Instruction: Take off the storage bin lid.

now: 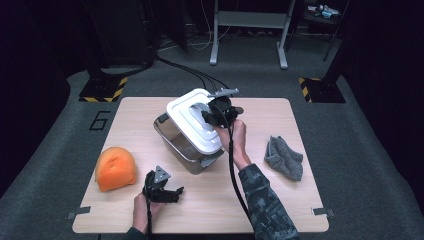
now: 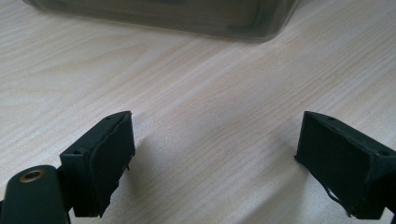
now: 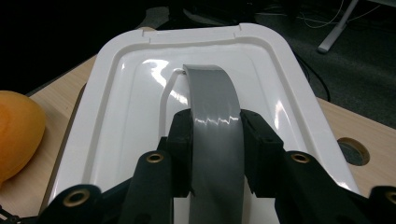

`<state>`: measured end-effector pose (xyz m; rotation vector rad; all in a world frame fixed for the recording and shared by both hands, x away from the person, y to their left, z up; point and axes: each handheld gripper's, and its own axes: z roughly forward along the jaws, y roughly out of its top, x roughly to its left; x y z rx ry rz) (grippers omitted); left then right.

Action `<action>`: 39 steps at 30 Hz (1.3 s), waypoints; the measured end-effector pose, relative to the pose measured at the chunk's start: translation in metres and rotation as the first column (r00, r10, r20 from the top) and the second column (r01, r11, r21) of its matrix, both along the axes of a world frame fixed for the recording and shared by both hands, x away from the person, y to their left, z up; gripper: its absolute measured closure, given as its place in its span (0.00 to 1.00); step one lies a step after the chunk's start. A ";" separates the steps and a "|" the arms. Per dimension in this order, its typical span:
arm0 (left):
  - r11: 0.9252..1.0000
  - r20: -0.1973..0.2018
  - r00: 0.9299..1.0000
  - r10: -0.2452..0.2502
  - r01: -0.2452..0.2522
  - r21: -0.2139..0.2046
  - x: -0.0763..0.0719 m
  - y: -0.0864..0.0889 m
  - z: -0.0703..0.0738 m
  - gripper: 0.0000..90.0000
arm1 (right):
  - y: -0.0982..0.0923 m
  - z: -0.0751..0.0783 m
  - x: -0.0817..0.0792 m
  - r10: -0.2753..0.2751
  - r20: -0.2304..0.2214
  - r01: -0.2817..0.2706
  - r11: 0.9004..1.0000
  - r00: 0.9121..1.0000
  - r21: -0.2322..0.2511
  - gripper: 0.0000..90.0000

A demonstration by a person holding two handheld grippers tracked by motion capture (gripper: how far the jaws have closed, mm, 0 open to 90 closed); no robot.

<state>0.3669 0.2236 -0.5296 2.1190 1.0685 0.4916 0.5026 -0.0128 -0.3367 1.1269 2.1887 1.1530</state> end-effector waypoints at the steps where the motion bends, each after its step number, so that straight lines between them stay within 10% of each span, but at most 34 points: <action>1: 1.000 0.003 1.000 0.002 -0.002 -0.001 0.000 0.000 0.000 0.12 | -0.002 0.000 0.000 -0.008 -0.004 0.008 1.000 1.000 0.006 0.74; 39: 1.000 0.005 1.000 -0.001 0.001 0.005 0.000 0.000 0.000 0.12 | -0.082 0.007 0.021 -0.155 0.006 0.155 0.988 0.988 0.027 0.74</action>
